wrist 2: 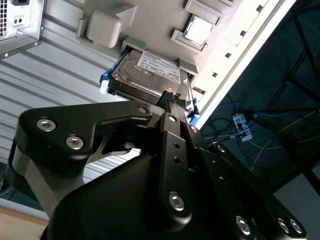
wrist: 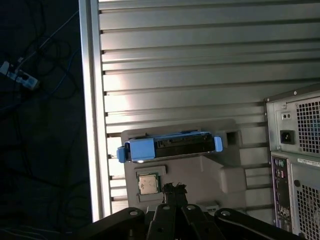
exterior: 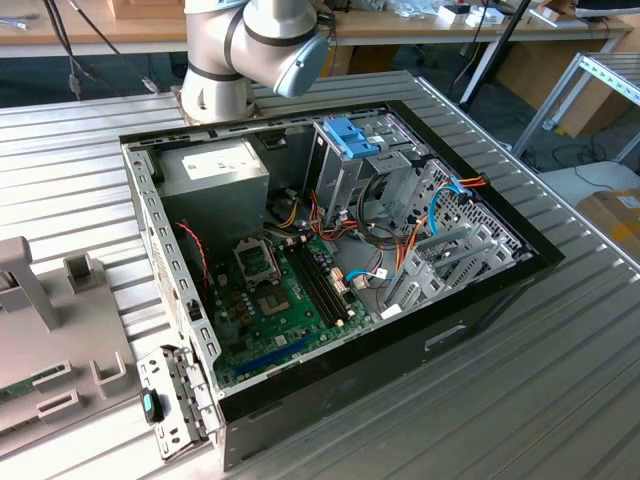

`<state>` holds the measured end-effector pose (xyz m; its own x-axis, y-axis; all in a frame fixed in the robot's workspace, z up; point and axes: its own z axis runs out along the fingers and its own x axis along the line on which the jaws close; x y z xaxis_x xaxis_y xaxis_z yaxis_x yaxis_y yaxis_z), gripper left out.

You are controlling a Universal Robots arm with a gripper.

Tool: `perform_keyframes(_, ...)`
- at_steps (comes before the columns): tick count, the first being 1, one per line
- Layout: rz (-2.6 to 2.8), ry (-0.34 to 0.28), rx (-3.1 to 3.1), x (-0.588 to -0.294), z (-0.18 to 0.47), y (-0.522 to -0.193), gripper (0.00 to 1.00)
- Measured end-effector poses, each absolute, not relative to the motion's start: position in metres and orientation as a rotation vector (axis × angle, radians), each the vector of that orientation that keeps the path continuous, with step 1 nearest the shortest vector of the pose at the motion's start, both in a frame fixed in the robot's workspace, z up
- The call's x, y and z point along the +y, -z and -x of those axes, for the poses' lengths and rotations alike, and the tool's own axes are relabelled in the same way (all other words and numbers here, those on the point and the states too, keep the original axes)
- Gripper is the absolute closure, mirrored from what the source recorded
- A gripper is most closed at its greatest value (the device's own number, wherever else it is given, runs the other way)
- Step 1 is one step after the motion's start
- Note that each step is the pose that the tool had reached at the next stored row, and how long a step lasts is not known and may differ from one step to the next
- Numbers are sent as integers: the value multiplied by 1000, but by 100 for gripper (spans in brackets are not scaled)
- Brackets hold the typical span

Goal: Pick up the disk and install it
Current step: 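Reach for the disk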

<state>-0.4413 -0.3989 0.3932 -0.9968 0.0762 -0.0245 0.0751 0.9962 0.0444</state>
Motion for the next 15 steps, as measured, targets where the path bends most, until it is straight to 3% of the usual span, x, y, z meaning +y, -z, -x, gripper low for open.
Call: perform_keyframes(15, -118, -68, 3113, -378, 441, -393, 89)
